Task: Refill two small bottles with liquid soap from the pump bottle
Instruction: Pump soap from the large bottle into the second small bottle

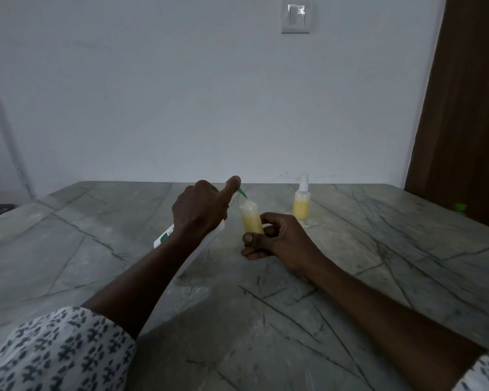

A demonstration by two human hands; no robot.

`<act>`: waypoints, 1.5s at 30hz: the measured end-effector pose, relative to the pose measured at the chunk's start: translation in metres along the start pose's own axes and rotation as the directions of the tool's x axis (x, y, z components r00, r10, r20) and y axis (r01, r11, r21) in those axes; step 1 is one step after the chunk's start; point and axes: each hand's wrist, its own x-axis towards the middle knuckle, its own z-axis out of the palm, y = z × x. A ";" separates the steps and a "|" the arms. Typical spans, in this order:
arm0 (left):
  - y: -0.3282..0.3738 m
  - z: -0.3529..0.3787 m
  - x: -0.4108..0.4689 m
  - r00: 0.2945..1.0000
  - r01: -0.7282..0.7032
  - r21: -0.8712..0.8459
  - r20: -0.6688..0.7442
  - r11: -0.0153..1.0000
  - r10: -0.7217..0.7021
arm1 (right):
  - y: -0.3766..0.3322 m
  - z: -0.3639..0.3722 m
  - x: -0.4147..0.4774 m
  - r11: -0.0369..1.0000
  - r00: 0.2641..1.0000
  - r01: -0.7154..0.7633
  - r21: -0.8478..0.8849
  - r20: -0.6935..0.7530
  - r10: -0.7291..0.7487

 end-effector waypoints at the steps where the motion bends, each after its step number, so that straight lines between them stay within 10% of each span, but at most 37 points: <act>1: 0.000 0.000 0.000 1.000 -0.002 -0.006 -0.005 1.000 0.002 | 0.000 0.000 0.000 1.000 1.000 0.002 -0.004 -0.002 -0.002; 29: 0.000 -0.001 0.000 0.998 -0.019 -0.283 0.058 0.959 0.037 | -0.004 0.000 0.002 0.997 0.998 0.061 -0.049 0.003 -0.061; 45: -0.035 -0.026 0.010 0.983 0.088 -0.755 0.173 0.650 0.068 | -0.006 -0.004 0.003 0.998 0.996 0.060 0.009 -0.065 -0.059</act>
